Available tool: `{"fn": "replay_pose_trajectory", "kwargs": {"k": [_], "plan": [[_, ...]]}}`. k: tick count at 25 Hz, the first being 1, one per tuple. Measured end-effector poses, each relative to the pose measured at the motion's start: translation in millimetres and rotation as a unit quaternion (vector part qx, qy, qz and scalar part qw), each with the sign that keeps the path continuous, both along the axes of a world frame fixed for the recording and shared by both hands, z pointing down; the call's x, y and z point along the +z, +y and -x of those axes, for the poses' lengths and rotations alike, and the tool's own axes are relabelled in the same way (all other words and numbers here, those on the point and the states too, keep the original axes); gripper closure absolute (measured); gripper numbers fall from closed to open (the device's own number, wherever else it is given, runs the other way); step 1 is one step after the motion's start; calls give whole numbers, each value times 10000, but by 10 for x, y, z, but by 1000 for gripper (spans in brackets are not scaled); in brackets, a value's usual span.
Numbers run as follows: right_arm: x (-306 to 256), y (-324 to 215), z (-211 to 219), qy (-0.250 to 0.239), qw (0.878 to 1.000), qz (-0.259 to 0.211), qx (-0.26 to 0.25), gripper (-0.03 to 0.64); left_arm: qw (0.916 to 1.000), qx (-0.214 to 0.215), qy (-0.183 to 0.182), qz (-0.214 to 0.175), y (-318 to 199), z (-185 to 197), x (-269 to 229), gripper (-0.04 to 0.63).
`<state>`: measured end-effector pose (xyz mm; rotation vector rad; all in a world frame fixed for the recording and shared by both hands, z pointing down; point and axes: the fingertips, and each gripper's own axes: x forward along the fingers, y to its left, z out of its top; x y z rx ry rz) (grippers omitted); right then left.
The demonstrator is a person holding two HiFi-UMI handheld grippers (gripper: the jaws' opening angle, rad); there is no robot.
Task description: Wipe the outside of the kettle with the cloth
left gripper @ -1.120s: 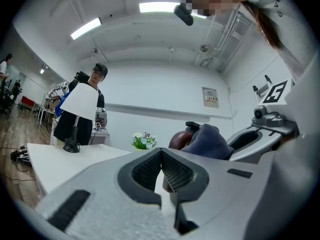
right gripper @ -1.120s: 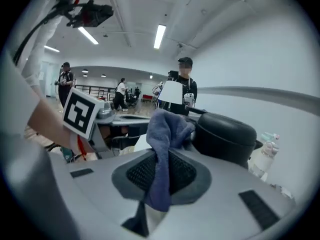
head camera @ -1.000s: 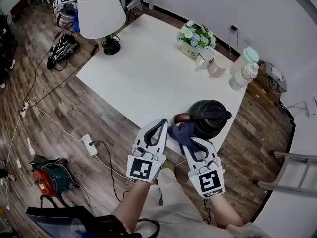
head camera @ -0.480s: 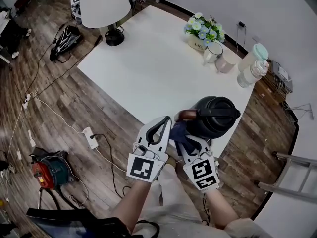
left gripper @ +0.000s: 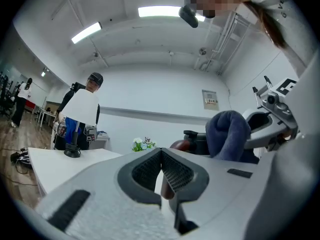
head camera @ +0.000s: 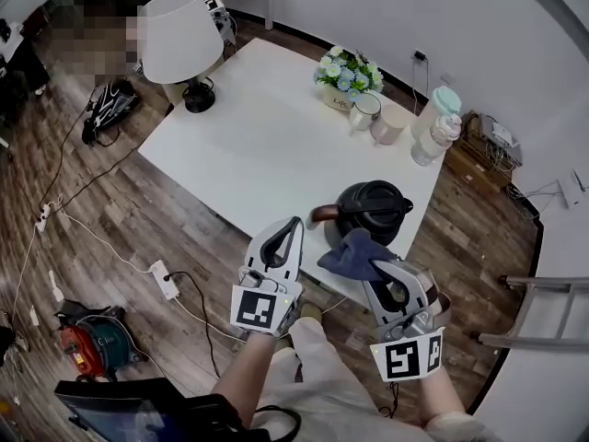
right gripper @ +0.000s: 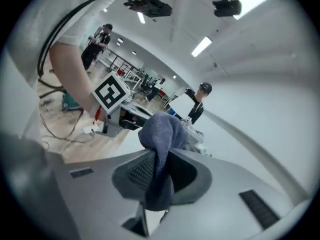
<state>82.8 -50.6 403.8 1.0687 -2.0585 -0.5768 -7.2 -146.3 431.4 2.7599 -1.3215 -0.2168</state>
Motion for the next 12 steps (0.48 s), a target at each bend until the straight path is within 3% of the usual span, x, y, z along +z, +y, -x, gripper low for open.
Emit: {"fn": "replay_pose_trajectory", "kwargs": {"k": [3, 5, 12], "plan": [[-430, -20, -177, 495, 9927, -1074, 248, 561, 10000, 17, -5, -87, 12, -13, -71, 588], [-535, -28, -229, 675, 9855, -1510, 371, 561, 9999, 59, -50, -143, 30, -32, -73, 589], [173, -82, -111, 1275, 9811, -1436, 247, 561, 9999, 170, -22, 2, 83, -110, 28, 588]]}}
